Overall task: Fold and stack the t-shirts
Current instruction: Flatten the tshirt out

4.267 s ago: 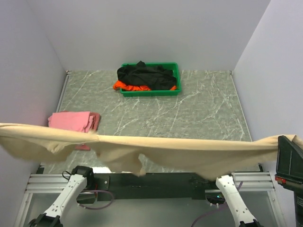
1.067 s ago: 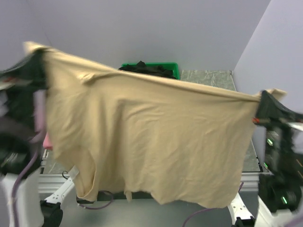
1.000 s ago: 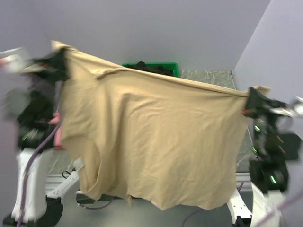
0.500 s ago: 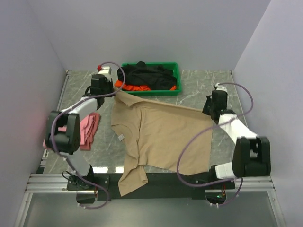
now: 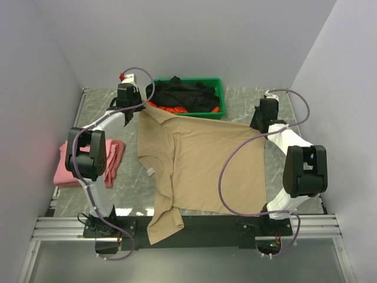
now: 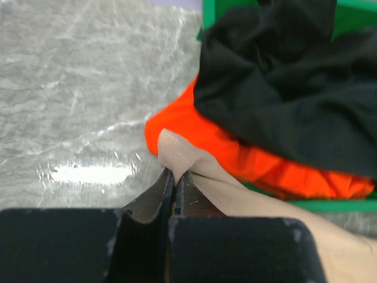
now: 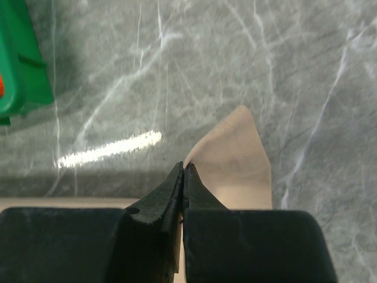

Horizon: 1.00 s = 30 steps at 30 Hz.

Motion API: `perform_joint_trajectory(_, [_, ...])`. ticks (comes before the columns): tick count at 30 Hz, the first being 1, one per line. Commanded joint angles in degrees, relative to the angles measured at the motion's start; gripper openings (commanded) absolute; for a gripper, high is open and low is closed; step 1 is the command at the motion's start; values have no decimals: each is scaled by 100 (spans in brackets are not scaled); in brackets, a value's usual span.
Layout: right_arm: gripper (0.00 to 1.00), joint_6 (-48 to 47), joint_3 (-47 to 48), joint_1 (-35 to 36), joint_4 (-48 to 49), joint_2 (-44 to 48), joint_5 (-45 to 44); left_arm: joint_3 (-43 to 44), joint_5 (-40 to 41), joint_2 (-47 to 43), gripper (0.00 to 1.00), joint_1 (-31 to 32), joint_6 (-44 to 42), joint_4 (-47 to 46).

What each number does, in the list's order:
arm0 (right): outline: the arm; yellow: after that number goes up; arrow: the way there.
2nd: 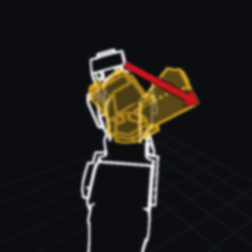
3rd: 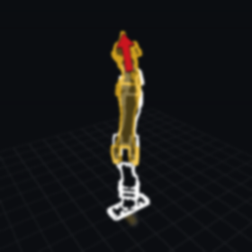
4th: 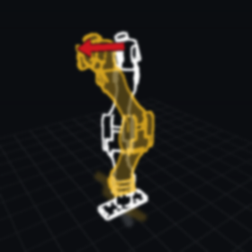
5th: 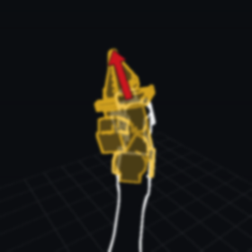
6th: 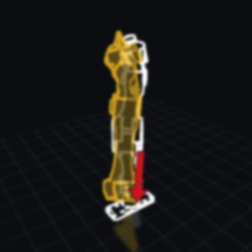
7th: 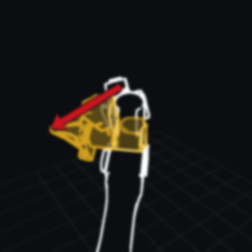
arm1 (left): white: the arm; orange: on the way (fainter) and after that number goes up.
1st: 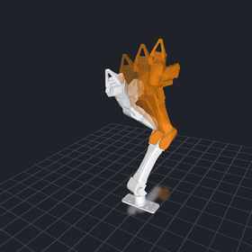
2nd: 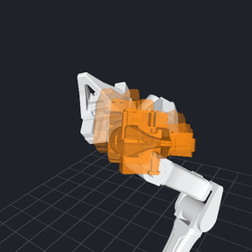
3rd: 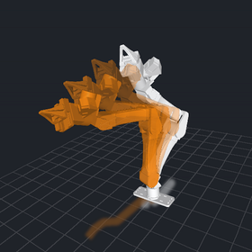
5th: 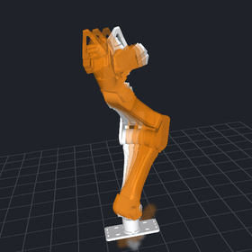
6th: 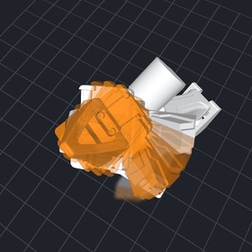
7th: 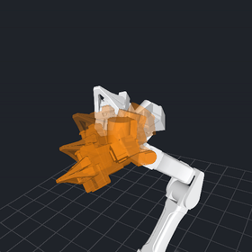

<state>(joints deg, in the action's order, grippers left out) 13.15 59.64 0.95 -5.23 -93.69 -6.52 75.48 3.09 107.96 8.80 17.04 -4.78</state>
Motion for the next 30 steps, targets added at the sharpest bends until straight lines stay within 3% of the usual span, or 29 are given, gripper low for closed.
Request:
perform_joint_trajectory(1, [1,-49,390,-51,75,-18,-472,458,403,120,1,-36,318,179])
perform_joint_trajectory(7, [1,-154,654,-42,-30,-220,-472,318,148,164,0,-36,467,29])
perform_joint_trajectory(12, [1,-128,444,-42,-188,-18,-481,-235,192,-345,1,-36,678,-76])
perform_joint_trajectory(22, [4,364,-189,-42,-1233,1054,-560,-1685,376,-1734,0,34,2153,1109])
perform_joint_trajectory(30, [5,794,-391,-42,-2051,1423,-675,-2581,1087,-2824,0,447,3244,2428])
